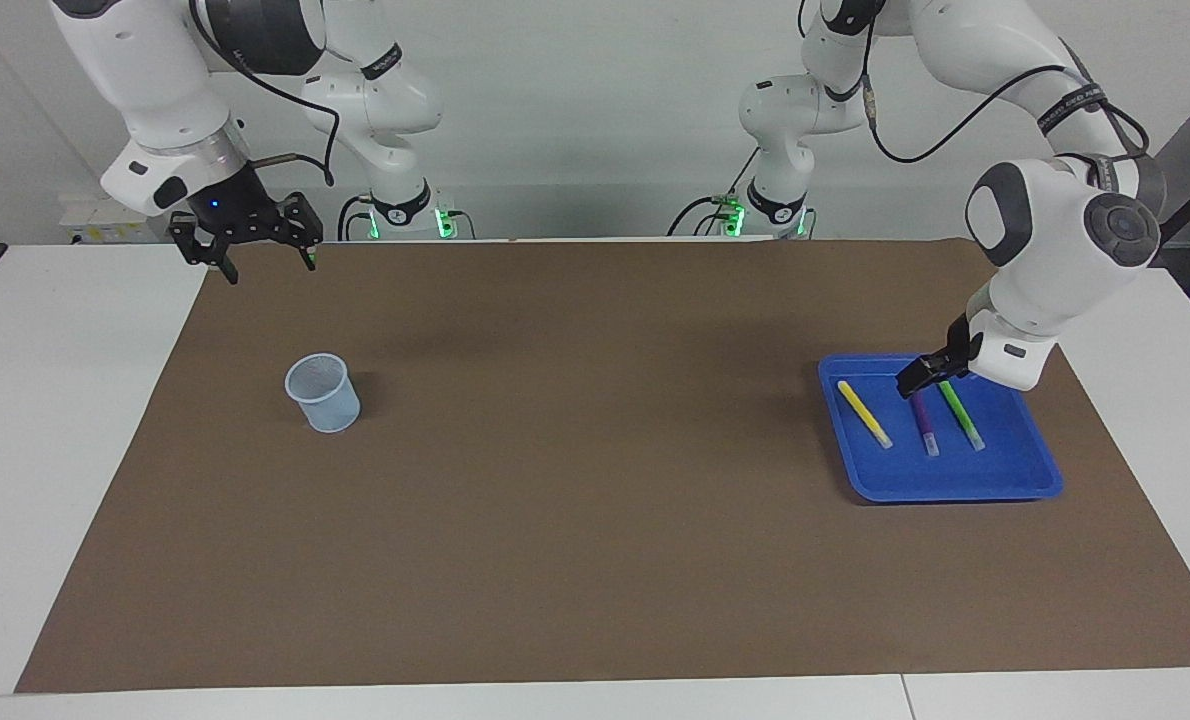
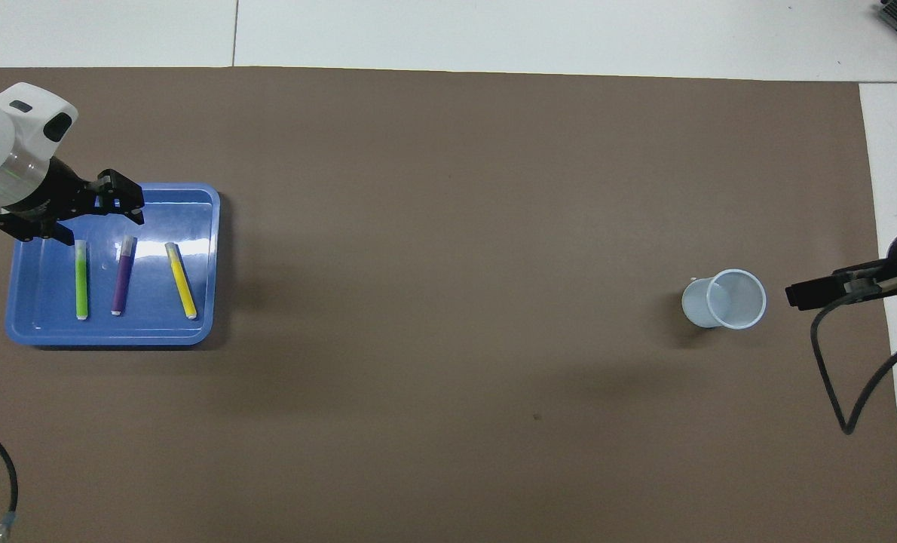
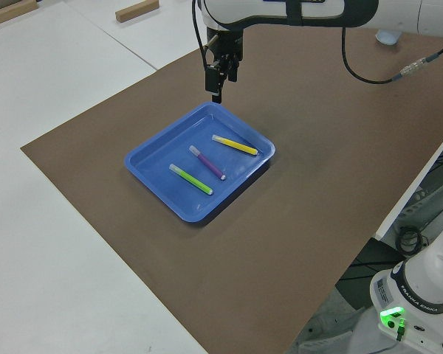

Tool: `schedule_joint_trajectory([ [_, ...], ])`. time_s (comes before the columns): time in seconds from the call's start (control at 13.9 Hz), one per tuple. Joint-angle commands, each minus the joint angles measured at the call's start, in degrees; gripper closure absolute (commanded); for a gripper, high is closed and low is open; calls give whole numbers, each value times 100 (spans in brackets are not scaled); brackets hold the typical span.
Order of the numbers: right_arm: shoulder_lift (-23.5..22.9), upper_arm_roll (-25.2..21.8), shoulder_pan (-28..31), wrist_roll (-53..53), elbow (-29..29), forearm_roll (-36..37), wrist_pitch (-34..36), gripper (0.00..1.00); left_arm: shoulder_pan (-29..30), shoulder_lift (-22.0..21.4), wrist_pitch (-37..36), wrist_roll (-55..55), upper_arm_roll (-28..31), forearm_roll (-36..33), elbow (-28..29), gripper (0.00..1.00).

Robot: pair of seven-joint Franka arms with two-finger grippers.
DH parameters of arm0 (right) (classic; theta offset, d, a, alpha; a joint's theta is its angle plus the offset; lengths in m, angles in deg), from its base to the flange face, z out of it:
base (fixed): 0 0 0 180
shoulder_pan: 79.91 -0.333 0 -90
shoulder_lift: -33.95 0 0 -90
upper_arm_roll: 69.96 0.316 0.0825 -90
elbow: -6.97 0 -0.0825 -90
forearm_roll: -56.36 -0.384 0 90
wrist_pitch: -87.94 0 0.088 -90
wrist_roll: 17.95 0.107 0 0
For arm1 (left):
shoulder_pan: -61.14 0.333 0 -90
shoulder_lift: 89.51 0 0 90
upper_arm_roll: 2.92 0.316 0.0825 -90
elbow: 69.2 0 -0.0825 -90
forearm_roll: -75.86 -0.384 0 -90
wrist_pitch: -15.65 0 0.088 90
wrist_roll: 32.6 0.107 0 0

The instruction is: Right arm passes pens to left for tray arrangement

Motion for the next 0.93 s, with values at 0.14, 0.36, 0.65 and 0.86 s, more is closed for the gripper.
schedule_joint_trajectory([
  [0.14,46,76,83,61,-3,-136,94,0,-61,-167,-893,24,2,-69,-508,0],
  [0.36,11,76,39,79,-11,-128,-134,0,-78,-280,-1228,24,-42,-78,-535,0],
  [0.65,-129,33,48,79,-134,-128,-99,0,-175,-597,-1754,41,28,53,-622,0],
  [0.86,-304,24,4,131,-397,-128,84,0,-175,-816,-2011,41,54,247,-763,0],
])
